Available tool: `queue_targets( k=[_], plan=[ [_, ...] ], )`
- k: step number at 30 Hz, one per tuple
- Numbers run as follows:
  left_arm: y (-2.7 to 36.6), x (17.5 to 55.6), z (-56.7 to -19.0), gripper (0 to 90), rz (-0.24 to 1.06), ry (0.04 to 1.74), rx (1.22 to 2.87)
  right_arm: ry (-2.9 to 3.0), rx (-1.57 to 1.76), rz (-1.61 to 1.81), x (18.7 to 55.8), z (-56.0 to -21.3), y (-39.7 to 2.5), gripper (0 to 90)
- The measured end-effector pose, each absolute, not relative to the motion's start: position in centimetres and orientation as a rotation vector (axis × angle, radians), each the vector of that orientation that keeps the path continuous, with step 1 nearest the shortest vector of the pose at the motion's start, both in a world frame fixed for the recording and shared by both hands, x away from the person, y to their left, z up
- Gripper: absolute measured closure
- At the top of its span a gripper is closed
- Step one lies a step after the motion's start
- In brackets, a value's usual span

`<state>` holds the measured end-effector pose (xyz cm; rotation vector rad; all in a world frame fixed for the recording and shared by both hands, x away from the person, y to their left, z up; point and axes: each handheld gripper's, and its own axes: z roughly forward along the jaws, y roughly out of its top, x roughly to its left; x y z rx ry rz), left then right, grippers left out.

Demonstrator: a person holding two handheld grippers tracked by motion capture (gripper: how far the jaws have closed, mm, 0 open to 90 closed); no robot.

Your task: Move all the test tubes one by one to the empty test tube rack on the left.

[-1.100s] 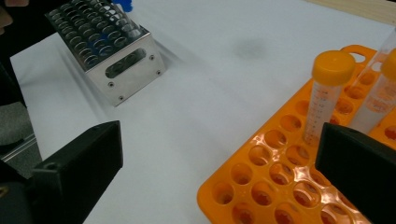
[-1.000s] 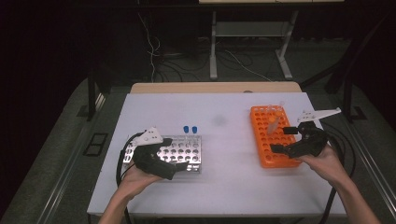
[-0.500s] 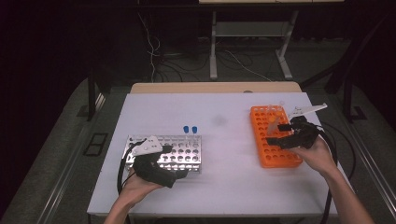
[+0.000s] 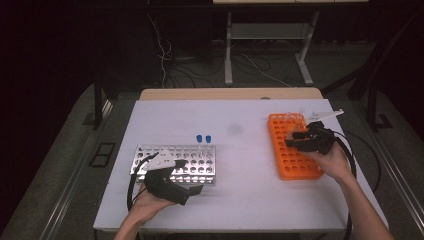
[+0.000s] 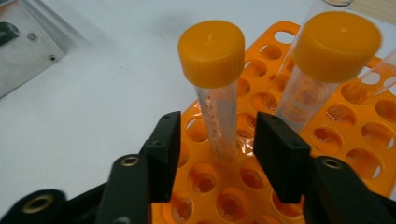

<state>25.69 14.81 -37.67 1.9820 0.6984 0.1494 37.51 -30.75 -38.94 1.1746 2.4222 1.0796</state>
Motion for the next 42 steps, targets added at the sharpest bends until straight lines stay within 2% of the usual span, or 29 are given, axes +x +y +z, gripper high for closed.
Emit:
queue_targets(
  k=[6,9,27,42],
  plan=[
    [14.9,25.6,-37.8,0.0,0.147,0.700,1.984,2.423,1.151,1.049,37.9,-39.4,-30.2,69.0],
    [14.9,25.6,-37.8,0.0,0.149,0.700,1.986,2.405,1.149,1.009,37.8,-39.4,-30.0,73.5],
    [14.6,25.9,-37.2,0.0,0.146,0.692,2.000,2.382,1.116,1.069,36.5,-35.8,-30.5,74.0],
    [14.2,26.2,-36.1,0.0,0.142,0.666,2.022,2.501,0.992,1.171,34.1,-32.3,-28.6,73.9]
  ],
)
